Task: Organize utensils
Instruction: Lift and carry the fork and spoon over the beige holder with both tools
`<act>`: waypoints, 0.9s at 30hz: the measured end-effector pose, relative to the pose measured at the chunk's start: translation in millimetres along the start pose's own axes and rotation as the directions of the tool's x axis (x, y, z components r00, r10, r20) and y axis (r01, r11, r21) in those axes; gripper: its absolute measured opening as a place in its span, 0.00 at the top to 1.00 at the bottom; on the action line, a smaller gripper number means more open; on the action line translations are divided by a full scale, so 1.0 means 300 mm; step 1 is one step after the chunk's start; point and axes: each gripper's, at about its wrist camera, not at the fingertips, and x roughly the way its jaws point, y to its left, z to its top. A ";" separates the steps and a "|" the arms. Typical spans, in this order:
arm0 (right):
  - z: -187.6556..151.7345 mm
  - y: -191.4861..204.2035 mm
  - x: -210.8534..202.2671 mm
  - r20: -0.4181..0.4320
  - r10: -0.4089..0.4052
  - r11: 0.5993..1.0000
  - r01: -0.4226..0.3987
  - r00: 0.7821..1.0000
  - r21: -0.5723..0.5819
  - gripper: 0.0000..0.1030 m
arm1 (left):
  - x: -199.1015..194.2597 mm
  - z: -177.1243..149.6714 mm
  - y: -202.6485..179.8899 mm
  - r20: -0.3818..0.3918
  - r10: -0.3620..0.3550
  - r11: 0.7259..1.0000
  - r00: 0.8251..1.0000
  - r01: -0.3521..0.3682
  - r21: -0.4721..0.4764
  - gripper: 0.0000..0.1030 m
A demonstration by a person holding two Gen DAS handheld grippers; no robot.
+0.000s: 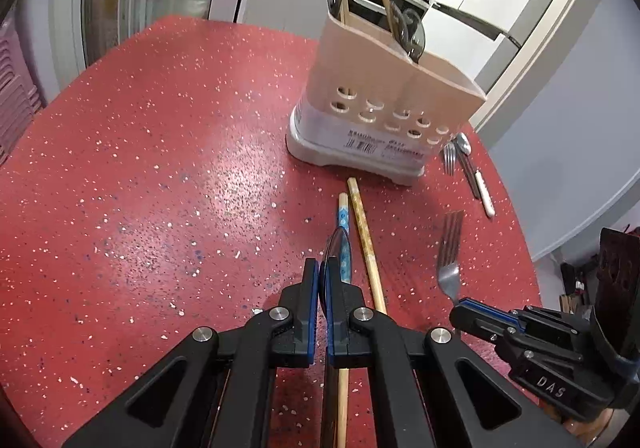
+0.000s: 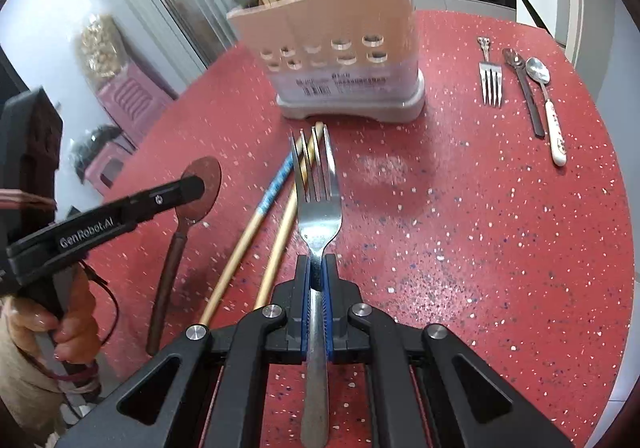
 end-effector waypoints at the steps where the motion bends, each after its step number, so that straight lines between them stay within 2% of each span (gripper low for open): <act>1: 0.005 0.017 -0.008 0.011 0.009 1.000 -0.009 1.000 0.004 0.94 | -0.014 0.004 -0.001 0.009 -0.002 1.000 1.000 0.002 -0.001 0.73; 6: 0.032 0.036 -0.073 0.082 0.053 0.999 -0.053 0.995 -0.002 0.95 | -0.085 0.034 -0.017 0.055 -0.021 1.000 0.998 0.021 0.002 0.73; 11: 0.067 0.055 -0.157 0.182 0.091 0.996 -0.089 0.979 -0.021 0.98 | -0.143 0.064 -0.045 0.098 -0.031 0.999 0.995 0.030 0.018 0.73; 15: 0.094 0.067 -0.202 0.225 0.100 0.995 -0.095 0.969 -0.035 0.98 | -0.164 0.078 -0.056 0.108 -0.033 0.999 0.994 0.030 0.022 0.73; 18: 0.117 0.063 -0.194 0.213 0.092 0.996 -0.085 0.973 -0.038 0.98 | -0.156 0.081 -0.062 0.104 -0.028 1.000 0.994 0.026 0.017 0.73; 21: 0.142 0.027 -0.134 0.127 0.073 0.997 -0.073 0.989 -0.006 0.96 | -0.150 0.071 -0.057 0.099 -0.024 1.000 0.995 0.023 0.012 0.73; 23: 0.156 0.005 -0.070 0.043 0.047 0.999 -0.048 0.998 0.024 0.74 | -0.151 0.068 -0.050 0.100 -0.022 1.000 0.995 0.022 0.007 0.73; 24: 0.161 -0.004 -0.047 0.017 0.031 0.999 -0.032 0.999 0.035 0.44 | -0.151 0.068 -0.046 0.100 -0.022 1.000 0.995 0.022 0.005 0.73; 25: 0.160 -0.009 -0.026 -0.001 0.019 0.999 -0.019 1.000 0.041 0.36 | -0.151 0.068 -0.042 0.100 -0.021 1.000 0.995 0.021 0.002 0.73; 27: 0.170 -0.008 0.020 -0.029 -0.011 0.999 0.012 1.000 0.033 0.38 | -0.153 0.065 -0.031 0.100 -0.021 1.000 0.995 0.021 -0.005 0.73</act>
